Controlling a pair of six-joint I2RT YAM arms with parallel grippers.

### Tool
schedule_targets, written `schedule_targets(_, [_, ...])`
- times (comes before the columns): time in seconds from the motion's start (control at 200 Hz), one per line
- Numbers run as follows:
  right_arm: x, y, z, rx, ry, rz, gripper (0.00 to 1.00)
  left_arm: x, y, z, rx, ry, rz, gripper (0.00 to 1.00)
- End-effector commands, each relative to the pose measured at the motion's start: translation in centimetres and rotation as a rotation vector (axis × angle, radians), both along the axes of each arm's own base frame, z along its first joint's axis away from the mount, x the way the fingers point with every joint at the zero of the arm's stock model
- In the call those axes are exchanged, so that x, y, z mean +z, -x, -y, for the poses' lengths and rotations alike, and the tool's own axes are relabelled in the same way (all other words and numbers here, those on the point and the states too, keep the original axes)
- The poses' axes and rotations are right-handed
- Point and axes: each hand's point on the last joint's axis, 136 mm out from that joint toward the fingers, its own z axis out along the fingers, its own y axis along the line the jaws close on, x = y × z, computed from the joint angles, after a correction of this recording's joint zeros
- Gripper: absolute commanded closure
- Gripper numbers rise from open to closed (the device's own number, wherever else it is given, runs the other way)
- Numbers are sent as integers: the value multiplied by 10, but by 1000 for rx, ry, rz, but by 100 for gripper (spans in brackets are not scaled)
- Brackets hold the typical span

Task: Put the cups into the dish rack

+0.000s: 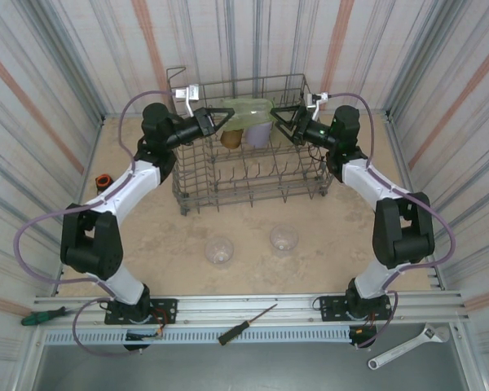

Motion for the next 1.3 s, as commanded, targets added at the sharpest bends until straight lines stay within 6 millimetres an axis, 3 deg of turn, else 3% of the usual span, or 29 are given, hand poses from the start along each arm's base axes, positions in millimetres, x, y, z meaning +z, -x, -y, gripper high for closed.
schedule_targets(0.0, [19, -5, -1, 11, -60, 30, 1, 30, 13, 3, -41, 54, 100, 100])
schedule_targets(0.821, [31, -16, -19, 14, -148, 8, 2, 11, 13, 18, -77, 61, 63, 100])
schedule_targets(0.942, [31, -16, -21, 22, -151, 5, 9, 7, 10, 19, -76, 60, 51, 100])
schedule_targets(1.292, [27, -18, -22, 32, -158, 1, 44, 0, 11, 23, -94, 54, 31, 100])
